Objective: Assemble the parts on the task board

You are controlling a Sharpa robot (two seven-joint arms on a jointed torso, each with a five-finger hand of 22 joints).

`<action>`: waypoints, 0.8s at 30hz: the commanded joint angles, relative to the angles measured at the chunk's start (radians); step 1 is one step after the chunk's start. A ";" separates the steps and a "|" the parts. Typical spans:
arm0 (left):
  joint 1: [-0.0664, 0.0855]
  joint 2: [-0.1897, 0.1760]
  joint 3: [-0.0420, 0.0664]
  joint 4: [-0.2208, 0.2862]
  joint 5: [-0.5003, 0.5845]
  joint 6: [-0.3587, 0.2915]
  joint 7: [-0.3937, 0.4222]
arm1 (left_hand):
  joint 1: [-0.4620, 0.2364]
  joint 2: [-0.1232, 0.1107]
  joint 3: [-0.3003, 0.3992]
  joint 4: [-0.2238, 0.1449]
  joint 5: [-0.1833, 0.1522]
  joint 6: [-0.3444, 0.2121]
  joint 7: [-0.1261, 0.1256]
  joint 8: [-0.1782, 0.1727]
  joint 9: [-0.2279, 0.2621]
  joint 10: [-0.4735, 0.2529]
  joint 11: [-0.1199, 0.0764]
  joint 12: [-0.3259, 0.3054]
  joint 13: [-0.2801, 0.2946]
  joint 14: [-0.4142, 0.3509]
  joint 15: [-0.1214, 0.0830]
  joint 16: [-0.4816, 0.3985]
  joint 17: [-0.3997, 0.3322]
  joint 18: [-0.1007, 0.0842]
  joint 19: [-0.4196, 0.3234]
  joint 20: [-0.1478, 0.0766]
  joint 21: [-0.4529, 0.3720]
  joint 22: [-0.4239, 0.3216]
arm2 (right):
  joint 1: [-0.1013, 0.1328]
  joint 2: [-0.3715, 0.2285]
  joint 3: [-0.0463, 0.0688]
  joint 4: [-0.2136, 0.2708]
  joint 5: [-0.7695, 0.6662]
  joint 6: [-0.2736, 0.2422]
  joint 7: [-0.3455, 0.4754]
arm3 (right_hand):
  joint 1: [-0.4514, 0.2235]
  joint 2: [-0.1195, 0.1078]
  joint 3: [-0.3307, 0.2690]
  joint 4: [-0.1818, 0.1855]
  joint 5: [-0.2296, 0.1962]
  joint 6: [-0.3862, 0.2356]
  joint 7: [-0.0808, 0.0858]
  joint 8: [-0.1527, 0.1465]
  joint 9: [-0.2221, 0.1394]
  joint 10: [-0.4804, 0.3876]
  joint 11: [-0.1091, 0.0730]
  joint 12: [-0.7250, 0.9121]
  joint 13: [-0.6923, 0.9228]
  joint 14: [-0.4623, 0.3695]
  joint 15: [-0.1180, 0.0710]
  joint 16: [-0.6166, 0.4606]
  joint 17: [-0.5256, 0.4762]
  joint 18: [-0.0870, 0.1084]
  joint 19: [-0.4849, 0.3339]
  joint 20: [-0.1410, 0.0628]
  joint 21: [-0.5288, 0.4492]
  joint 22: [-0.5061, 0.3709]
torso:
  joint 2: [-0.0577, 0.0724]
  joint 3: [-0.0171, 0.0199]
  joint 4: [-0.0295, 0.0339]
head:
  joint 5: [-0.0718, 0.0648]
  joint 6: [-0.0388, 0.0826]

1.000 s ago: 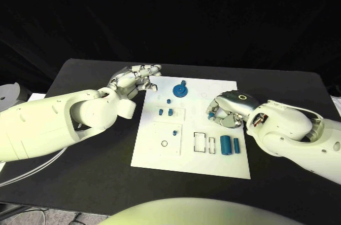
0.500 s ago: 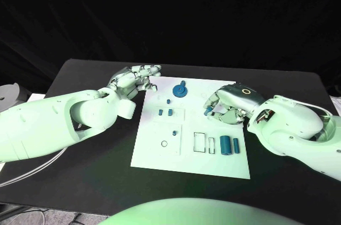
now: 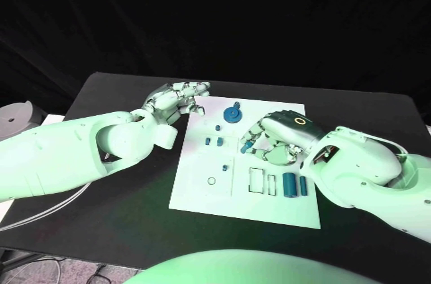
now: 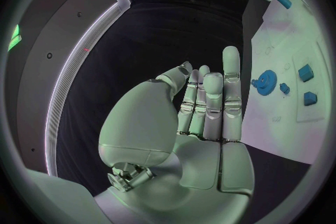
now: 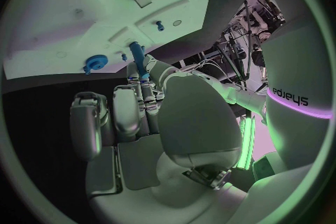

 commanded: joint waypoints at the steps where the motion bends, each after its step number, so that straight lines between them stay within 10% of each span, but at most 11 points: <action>1: 0.000 0.003 0.000 0.002 -0.004 0.022 0.004 | -0.008 -0.002 -0.002 -0.001 0.004 -0.005 -0.002 0.005 -0.002 0.003 0.003 -0.006 -0.001 -0.005 0.001 -0.003 -0.001 0.019 -0.007 0.002 0.004 -0.001 | -0.013 0.027 -0.003 0.000 0.016 -0.007 0.033 | 0.005 0.004 0.004 -0.001 0.004 0.008 0.002 0.001 0.001 0.004 0.001 -0.006 0.000 0.032 -0.006 0.004 0.001 0.001 0.002 -0.007 0.005 0.083 | 0.001 0.0005 0.0008 | 0.013 -0.003; 24: 0.000 0.004 0.000 0.007 -0.004 0.022 0.004 | -0.008 -0.002 -0.002 -0.001 0.004 -0.005 -0.002 0.005 -0.002 0.003 0.003 -0.006 -0.001 -0.005 0.001 -0.003 -0.001 0.019 -0.007 0.002 0.004 -0.001 | -0.081 0.158 -0.033 -0.075 -0.017 0.027 0.059 | 0.007 0.004 0.004 -0.003 0.006 0.006 0.004 -0.001 0.001 0.004 0.003 -0.010 0.000 0.033 -0.005 0.005 0.001 0.001 0.001 -0.007 0.004 0.082 | 0.000 0.0013 -0.0005 | 0.036 -0.016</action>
